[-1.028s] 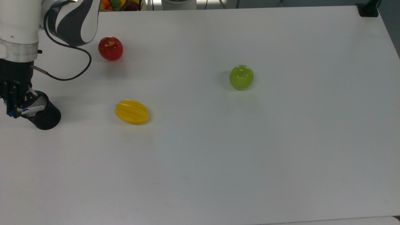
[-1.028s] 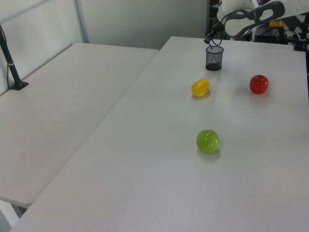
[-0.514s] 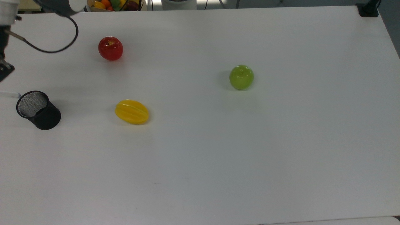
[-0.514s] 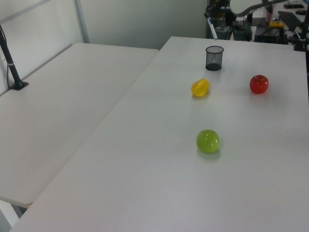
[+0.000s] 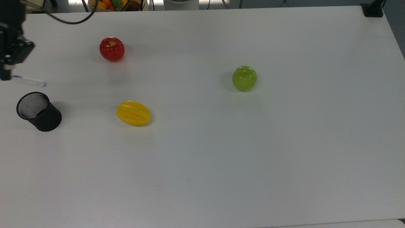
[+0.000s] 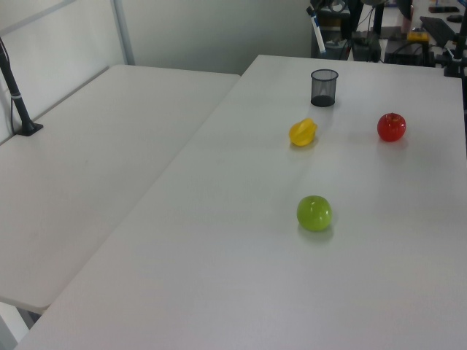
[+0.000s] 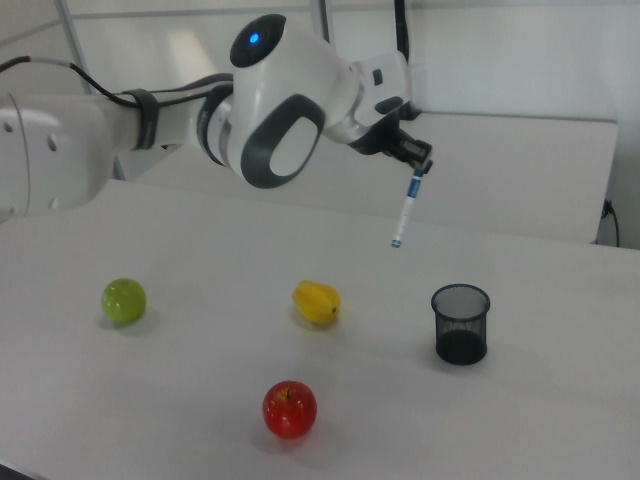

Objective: Take marker pen
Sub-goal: 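Lift the marker up out of the pen cup, then carry the marker past the red apple toward the green apple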

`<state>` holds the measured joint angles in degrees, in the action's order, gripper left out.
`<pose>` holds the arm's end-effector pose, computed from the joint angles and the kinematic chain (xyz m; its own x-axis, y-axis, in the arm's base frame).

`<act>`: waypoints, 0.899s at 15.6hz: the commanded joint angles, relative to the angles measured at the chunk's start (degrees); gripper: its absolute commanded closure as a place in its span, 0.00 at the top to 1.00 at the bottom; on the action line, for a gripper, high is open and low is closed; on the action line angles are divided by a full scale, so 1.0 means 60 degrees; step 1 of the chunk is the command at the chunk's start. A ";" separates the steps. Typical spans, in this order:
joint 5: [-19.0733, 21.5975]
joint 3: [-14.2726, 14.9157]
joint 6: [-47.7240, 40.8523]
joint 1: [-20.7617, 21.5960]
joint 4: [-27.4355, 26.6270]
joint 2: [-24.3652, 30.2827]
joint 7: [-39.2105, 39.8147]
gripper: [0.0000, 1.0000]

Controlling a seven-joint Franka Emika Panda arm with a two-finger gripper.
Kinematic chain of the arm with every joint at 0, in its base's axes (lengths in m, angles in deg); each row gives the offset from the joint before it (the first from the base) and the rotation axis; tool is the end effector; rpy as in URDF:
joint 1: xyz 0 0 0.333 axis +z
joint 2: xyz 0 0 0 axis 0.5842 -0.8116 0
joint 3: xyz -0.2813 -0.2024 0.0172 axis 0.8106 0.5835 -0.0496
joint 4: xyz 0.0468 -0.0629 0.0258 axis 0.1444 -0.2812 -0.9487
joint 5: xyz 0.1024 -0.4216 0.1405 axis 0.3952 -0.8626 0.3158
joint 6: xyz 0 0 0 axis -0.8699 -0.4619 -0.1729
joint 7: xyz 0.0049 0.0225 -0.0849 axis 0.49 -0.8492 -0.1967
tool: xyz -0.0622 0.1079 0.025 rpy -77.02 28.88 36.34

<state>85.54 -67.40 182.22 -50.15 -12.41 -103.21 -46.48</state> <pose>0.7404 -0.2459 0.5643 0.6693 -0.2239 0.7084 -0.2994 -0.9540 -0.0186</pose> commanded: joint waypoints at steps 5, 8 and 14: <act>0.0475 0.0426 -0.4776 0.1680 -0.0881 0.1869 0.0031 0.00; 0.0475 0.0661 -0.5891 0.2369 -0.1026 0.1884 0.0090 0.00; 0.0358 0.0691 -0.5997 0.3322 -0.2007 0.1811 0.0134 0.00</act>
<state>87.20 -64.93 146.44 -33.55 -20.24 -93.68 -46.52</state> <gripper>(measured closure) 0.833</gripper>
